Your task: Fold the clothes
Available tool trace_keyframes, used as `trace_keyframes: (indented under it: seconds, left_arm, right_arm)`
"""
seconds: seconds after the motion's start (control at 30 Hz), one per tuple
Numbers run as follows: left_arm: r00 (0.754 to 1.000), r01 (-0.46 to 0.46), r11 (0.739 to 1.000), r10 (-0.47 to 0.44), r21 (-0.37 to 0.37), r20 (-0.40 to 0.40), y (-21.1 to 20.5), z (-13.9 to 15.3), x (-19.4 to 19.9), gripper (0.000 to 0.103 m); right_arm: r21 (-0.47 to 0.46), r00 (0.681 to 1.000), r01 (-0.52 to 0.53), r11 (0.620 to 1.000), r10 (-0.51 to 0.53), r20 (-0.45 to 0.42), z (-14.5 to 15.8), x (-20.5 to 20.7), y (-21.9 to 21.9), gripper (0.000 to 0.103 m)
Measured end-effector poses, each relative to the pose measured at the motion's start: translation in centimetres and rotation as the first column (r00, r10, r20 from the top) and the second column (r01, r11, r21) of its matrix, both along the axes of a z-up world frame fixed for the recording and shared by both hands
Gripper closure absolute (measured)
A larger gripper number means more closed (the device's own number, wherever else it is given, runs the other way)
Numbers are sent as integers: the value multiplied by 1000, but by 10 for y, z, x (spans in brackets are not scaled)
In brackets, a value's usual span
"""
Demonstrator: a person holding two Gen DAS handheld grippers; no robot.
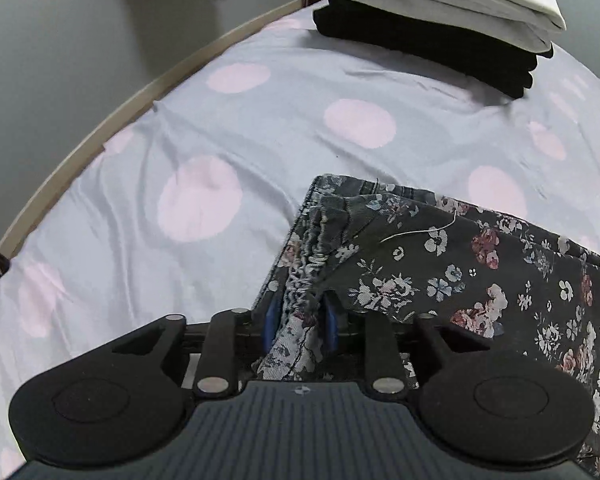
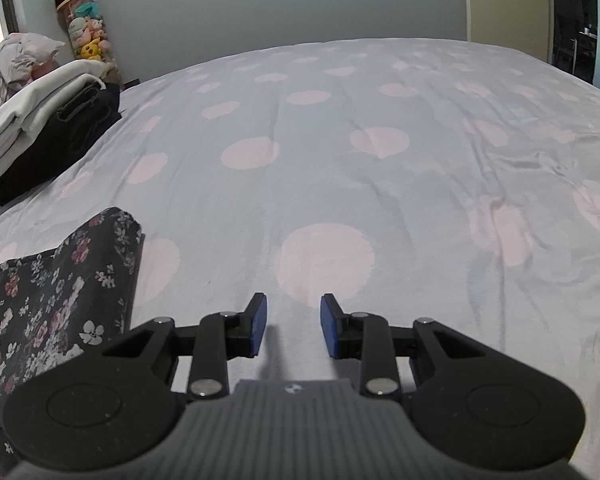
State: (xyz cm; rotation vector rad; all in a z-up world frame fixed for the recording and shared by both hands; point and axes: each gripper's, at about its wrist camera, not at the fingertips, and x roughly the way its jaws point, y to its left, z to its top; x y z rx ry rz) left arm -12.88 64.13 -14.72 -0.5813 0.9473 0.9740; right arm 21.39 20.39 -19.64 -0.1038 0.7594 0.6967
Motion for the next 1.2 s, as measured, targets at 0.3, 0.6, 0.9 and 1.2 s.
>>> trace_keyframes:
  seconds: [0.3,0.6,0.9,1.2]
  left_arm:
    - [995,-97,980,100,176,-11,-64,39,15,56]
    - [982,41,999,-42,9,183,-127,39,92,57]
    - [992,48,999,-47,-6,120,-110,-13,106,66]
    - [990,81,997,-83,18,113,-102,-26,110,67]
  right_arm:
    - [75,989,-127,989,121,79,16,-25,6,87]
    - [34,929,-346,937,338,151,36,-63,55,97]
    - [-74,870,-456,887,462,171,23,-64,131,97]
    - [-272,915,-330,904,377,143,-20,-21,150,103]
